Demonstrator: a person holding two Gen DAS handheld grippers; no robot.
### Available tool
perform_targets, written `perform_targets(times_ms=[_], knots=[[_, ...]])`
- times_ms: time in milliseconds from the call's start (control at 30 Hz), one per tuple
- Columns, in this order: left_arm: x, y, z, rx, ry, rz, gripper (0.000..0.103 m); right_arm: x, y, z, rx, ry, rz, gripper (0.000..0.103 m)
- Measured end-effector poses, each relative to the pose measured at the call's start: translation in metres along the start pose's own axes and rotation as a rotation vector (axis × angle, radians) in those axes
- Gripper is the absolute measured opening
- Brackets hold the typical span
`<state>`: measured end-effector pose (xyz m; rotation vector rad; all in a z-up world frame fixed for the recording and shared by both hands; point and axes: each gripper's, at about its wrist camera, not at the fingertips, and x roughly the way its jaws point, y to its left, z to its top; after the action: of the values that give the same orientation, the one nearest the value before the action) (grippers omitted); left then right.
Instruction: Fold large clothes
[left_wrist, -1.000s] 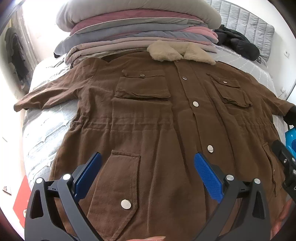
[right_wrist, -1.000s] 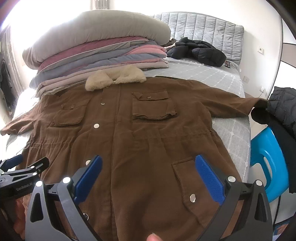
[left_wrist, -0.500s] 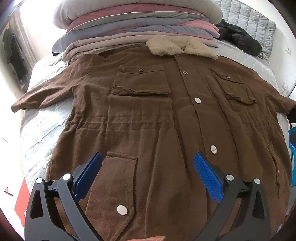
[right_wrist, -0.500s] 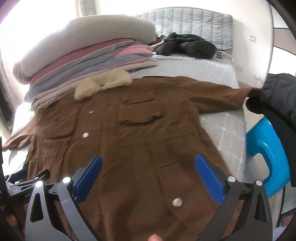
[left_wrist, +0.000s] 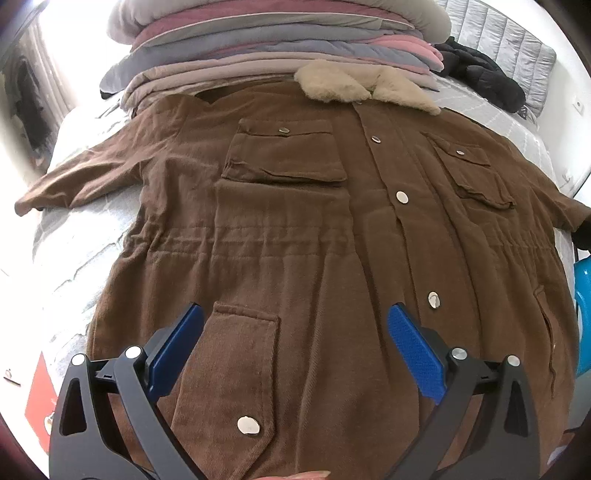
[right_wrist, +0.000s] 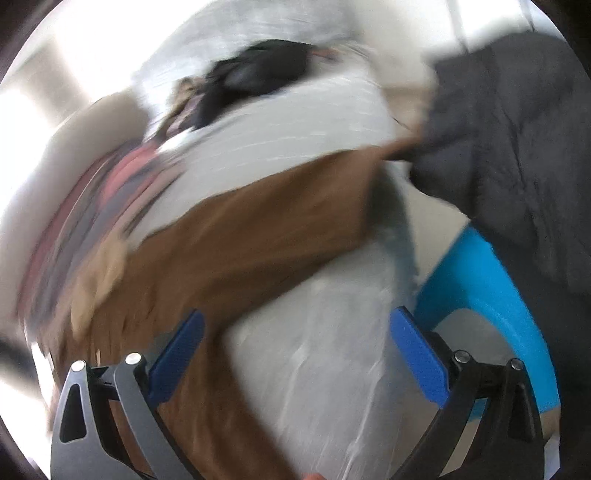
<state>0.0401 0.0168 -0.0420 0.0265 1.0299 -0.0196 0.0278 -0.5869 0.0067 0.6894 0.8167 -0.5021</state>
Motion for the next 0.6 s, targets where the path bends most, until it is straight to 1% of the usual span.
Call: perform_targets(times_ms=[33, 100, 300, 400, 467, 500, 533, 567, 600], knots=[[0.002, 0.001, 0.001, -0.003, 0.005, -0.001, 0.097, 0.008, -0.006, 0.009, 0.033, 0.002, -0.012, 0.097], [0.005, 0.003, 0.001, -0.007, 0.016, -0.007, 0.097, 0.031, -0.016, 0.028, 0.07, -0.007, -0.065, 0.097], [0.013, 0.003, 0.001, 0.012, 0.041, -0.009, 0.097, 0.082, -0.024, 0.057, 0.218, -0.052, -0.083, 0.097], [0.017, 0.005, 0.001, 0.02, 0.054, -0.009, 0.097, 0.101, -0.029, 0.073, 0.307, -0.082, -0.078, 0.097], [0.021, 0.009, 0.002, 0.017, 0.067, -0.008, 0.097, 0.111, -0.04, 0.079, 0.395, -0.102, -0.01, 0.096], [0.022, 0.011, 0.002, 0.012, 0.072, -0.01, 0.097, 0.114, -0.046, 0.082, 0.431, -0.117, 0.007, 0.089], [0.024, 0.014, 0.002, 0.003, 0.08, -0.014, 0.097, 0.116, -0.053, 0.087, 0.445, -0.134, 0.027, 0.077], [0.025, 0.016, 0.002, -0.004, 0.085, -0.018, 0.097, 0.118, -0.052, 0.089, 0.447, -0.136, 0.038, 0.043], [0.026, 0.019, 0.003, -0.016, 0.091, -0.027, 0.097, 0.121, -0.052, 0.093, 0.447, -0.129, 0.052, 0.023]])
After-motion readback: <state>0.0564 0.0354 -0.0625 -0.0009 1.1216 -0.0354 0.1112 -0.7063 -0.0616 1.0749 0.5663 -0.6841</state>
